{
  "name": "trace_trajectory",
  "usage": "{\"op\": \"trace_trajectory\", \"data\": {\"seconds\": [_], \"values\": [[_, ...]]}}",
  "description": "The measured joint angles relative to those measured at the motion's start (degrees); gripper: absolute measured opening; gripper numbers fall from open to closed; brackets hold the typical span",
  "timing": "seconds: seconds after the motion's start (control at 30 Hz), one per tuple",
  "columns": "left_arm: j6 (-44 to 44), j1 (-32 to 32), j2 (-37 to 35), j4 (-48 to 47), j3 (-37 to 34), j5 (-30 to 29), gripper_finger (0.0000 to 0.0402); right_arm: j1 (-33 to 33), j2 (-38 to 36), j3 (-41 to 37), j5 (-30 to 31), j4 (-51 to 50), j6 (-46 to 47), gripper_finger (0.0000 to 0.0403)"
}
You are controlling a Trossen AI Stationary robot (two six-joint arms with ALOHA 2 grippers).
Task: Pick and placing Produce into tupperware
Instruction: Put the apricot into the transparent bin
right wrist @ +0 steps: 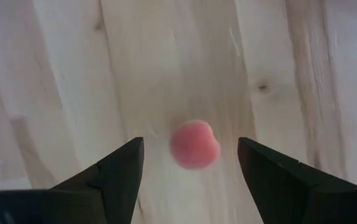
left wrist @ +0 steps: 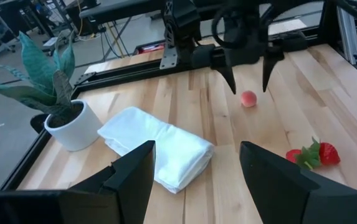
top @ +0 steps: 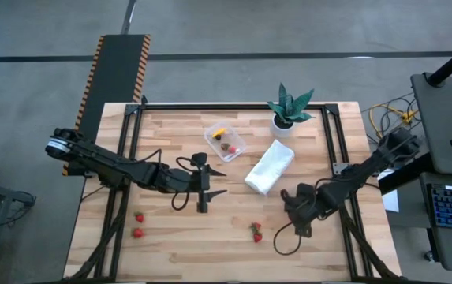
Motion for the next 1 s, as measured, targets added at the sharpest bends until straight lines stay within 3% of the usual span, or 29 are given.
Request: {"op": "trace_trajectory", "data": {"seconds": [0.3,1.0], "values": [[0.0,0.0,0.0,0.0,0.0,0.0,0.0219,1.3,8.7,4.4,-0.9,-5.7,-2.6,0.0249],[0.0,0.0,0.0,-0.5,-0.2,0.0,0.0219,1.4,11.6,4.4,1.1,-3.4,-3.7,0.0217]]}}
